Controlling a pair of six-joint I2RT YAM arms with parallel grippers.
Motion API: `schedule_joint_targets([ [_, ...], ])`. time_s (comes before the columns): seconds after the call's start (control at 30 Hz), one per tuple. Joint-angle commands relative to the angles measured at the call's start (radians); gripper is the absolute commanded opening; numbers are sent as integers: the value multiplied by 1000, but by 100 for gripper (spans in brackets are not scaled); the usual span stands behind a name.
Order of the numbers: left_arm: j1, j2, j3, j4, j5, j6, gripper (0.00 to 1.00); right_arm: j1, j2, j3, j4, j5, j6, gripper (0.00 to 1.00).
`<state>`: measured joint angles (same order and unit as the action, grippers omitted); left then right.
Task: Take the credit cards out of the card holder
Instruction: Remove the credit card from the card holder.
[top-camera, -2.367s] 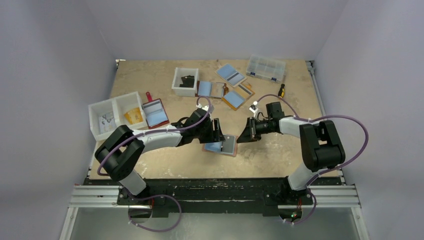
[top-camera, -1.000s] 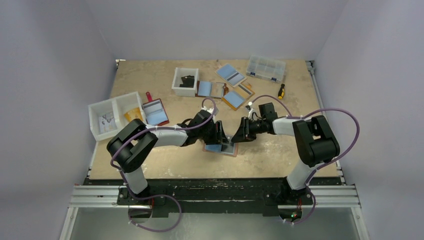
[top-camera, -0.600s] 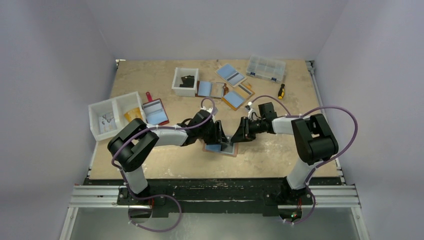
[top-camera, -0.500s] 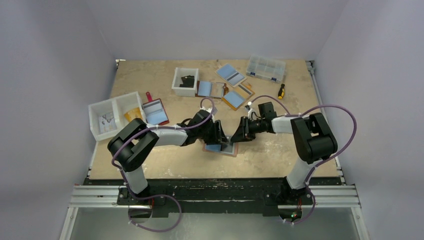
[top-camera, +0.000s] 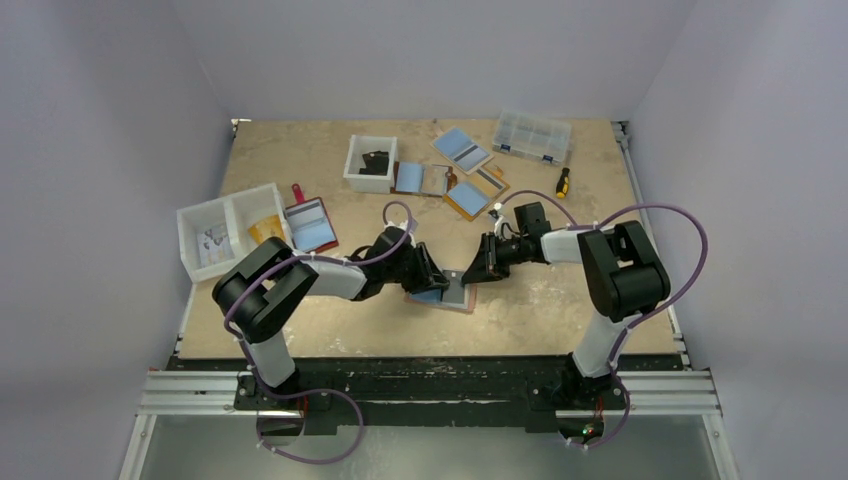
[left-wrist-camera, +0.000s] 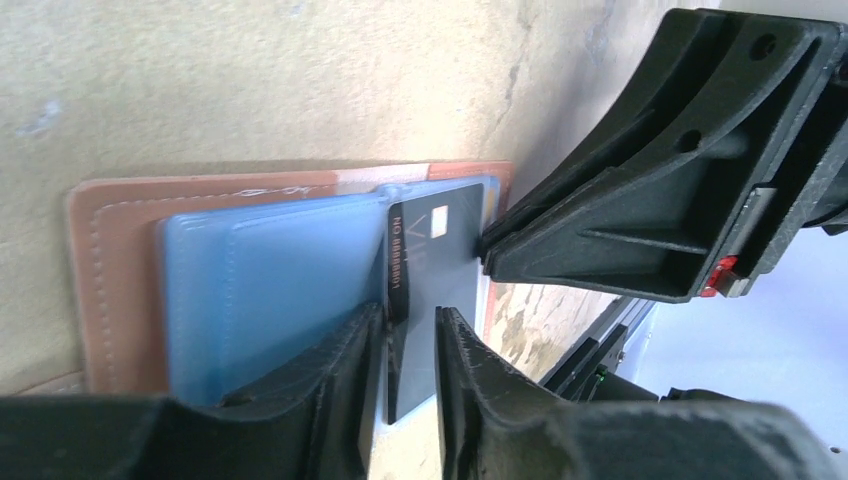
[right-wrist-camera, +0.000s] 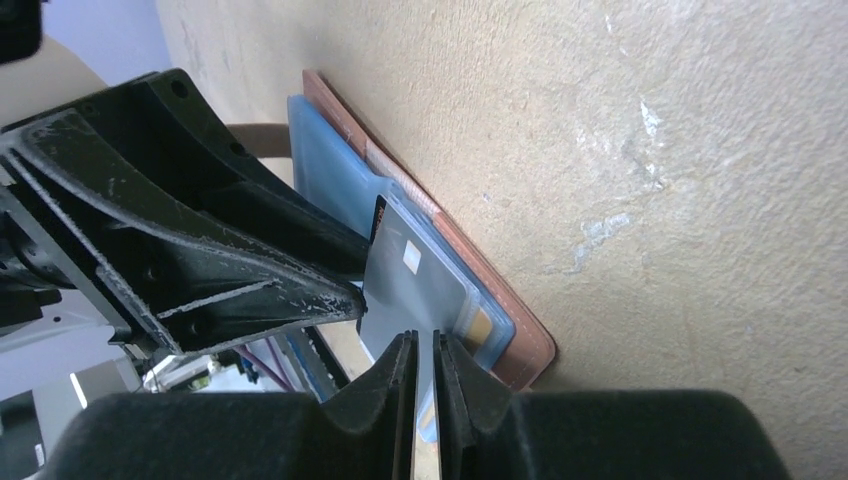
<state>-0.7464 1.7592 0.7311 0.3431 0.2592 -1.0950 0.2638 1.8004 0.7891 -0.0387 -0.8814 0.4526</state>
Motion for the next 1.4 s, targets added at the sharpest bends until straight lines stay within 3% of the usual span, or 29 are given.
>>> schedule_joint_targets([
  [0.0, -10, -7, -57, 139, 51, -104, 25, 83, 47, 12, -6, 18, -13, 17],
  [0.33, -7, -11, -67, 161, 53, -95, 0, 99, 50, 18, -16, -4, -22, 15],
  [0.47, -4, -23, -68, 129, 43, -57, 0, 100, 46, 27, -31, 7, -39, 20],
  [0.63, 26, -72, -107, 106, 38, -3, 0, 100, 27, 28, -71, 64, -78, 42],
  [0.73, 48, -98, -135, 101, 48, 21, 0, 99, 22, 28, -79, 81, -91, 50],
  [1.37, 126, -148, -265, 262, 137, -51, 0, 100, 24, 37, -132, 159, -156, 51],
])
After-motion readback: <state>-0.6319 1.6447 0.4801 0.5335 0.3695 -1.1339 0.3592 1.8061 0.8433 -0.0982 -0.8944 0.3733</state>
